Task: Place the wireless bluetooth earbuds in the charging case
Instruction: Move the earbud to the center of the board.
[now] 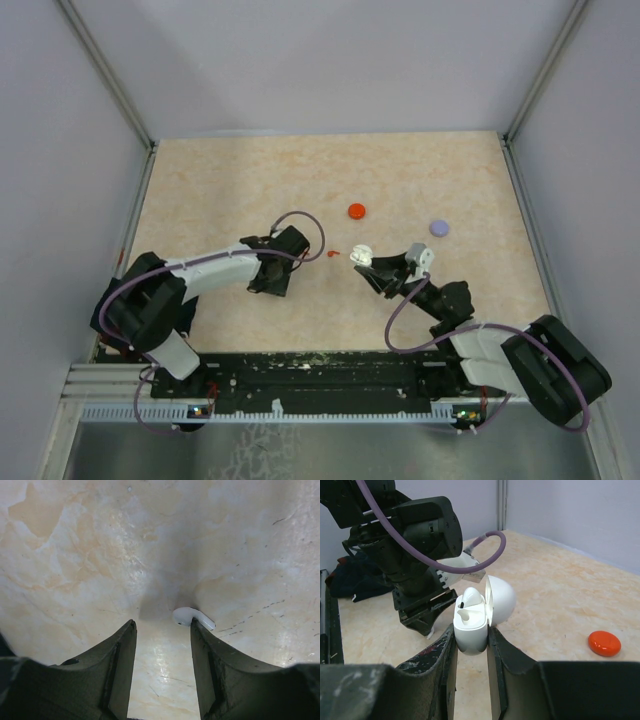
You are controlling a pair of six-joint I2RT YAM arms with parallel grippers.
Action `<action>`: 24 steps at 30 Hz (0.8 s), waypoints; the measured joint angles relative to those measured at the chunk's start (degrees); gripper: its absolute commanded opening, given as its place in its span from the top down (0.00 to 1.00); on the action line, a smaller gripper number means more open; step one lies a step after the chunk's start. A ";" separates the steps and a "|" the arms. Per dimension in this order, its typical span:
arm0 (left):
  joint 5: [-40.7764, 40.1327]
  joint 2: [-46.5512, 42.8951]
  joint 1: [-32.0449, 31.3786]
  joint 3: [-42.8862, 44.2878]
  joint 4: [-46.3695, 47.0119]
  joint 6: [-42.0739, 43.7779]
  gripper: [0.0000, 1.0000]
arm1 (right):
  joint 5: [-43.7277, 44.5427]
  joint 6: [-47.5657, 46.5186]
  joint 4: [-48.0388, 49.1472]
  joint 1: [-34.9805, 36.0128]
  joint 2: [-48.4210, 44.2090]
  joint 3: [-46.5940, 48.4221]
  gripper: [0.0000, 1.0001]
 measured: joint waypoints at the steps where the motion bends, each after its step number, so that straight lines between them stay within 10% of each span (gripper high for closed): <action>1: -0.26 -0.24 0.00 -0.26 -0.15 -0.07 0.47 | 0.00 0.00 0.00 0.00 0.00 0.00 1.00; 24: -7.28 -1.14 4.81 -1.51 -2.82 -3.06 0.46 | 0.00 0.00 0.00 0.00 0.00 0.00 1.00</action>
